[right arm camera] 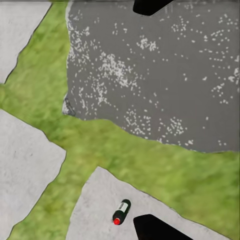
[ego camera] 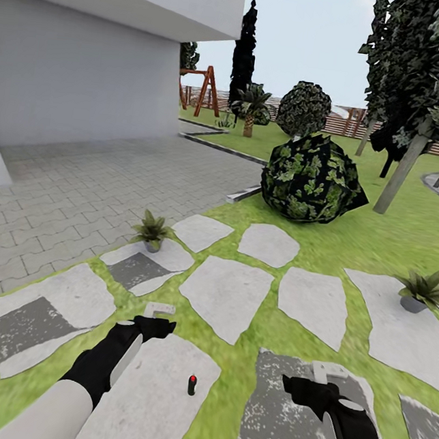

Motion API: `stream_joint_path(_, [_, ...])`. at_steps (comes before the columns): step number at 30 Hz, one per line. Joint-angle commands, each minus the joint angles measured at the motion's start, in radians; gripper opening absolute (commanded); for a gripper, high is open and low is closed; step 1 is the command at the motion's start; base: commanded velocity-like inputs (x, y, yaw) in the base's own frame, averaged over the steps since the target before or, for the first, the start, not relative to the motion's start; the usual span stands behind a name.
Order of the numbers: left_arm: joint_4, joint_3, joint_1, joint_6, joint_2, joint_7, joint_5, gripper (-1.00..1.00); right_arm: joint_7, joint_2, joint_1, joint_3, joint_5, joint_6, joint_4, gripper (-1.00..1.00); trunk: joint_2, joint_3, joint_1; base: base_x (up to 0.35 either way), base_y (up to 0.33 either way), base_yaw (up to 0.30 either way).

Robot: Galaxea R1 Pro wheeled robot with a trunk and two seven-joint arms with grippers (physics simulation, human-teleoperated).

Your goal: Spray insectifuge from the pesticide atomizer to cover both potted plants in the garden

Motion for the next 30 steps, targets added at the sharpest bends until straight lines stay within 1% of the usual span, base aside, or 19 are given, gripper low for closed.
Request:
stream_joint_path(1, [-0.001,-0.001,0.0,0.005,0.0,0.002,0.01,1.0,0.001,0.0,0.0,0.0,0.0,0.005,-0.001,1.0,0.0,-0.001,0.0,0.0,-0.167,0.0])
stream_joint_path(3, [-0.001,0.0,0.0,-0.007,0.001,0.002,0.01,1.0,0.001,0.0,0.0,0.0,0.0,0.005,-0.001,1.0,0.0,-0.002,0.0,0.0,-0.138,0.0])
stream_joint_path(6, [-0.001,0.0,0.0,-0.044,0.001,0.003,0.01,1.0,0.001,-0.001,0.0,0.0,0.0,0.005,-0.001,1.0,0.0,-0.003,0.0,0.0,-0.047,0.0])
stream_joint_path(13, [-0.001,0.002,0.0,-0.058,0.001,0.003,0.009,1.0,0.0,0.0,0.0,0.0,0.0,0.005,-0.001,1.0,0.0,-0.009,0.0,0.0,-0.005,0.0])
stream_joint_path(23, [0.001,0.003,-0.002,-0.06,0.0,0.003,0.01,1.0,0.0,0.0,0.0,0.0,0.0,0.005,-0.001,1.0,-0.07,-0.056,0.038,0.0,0.0,0.003])
stream_joint_path(30, [0.003,0.002,-0.003,-0.07,0.0,0.002,0.01,1.0,0.0,0.0,0.0,0.0,0.0,0.005,-0.001,1.0,-0.119,-0.088,0.065,0.0,0.0,0.052])
